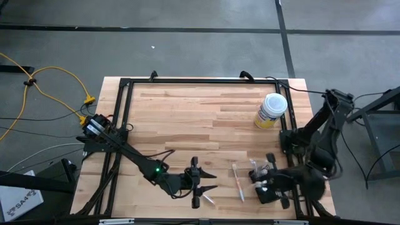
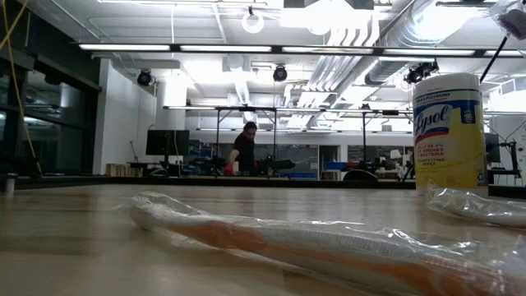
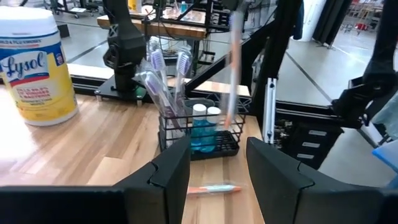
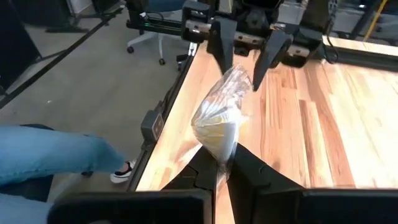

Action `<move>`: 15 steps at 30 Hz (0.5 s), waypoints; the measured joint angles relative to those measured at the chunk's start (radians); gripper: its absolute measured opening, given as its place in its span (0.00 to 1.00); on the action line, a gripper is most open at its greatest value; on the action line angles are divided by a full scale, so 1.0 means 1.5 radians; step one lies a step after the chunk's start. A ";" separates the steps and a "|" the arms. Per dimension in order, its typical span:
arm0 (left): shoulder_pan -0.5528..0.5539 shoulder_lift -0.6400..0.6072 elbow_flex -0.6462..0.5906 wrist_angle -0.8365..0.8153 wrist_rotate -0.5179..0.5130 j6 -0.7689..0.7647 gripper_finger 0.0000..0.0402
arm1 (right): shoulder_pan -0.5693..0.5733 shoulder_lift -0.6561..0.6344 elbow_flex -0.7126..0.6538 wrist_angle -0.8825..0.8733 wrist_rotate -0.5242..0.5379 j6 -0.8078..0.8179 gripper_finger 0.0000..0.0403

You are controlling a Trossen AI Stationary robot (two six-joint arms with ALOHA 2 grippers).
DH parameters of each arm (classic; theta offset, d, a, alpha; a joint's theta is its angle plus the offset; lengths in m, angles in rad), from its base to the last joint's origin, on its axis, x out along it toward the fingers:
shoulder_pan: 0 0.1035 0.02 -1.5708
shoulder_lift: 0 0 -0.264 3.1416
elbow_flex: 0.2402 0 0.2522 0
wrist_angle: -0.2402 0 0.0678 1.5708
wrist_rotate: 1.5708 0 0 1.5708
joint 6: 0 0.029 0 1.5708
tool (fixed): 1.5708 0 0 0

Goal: Pick & Place toothbrushing station
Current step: Put the orange toothbrush into the mesh organizer

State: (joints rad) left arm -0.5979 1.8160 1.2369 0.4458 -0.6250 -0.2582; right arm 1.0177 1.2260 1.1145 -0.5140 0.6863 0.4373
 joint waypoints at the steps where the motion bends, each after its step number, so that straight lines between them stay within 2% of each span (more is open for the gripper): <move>1: 0.003 0.000 0.000 0.000 0.000 0.000 0.38 | 0.015 -0.001 0.000 -0.014 0.015 0.016 0.02; 7: 0.015 0.000 0.000 0.000 0.000 0.000 0.38 | 0.097 -0.015 0.000 -0.087 0.092 0.115 0.02; 15: 0.019 0.000 0.000 0.000 0.000 -0.001 0.38 | 0.175 -0.017 0.000 -0.158 0.120 0.213 0.02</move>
State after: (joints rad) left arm -0.5694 1.8160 1.2369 0.4458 -0.6252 -0.2592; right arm 1.2804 1.1999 1.1143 -0.7514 0.8665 0.7569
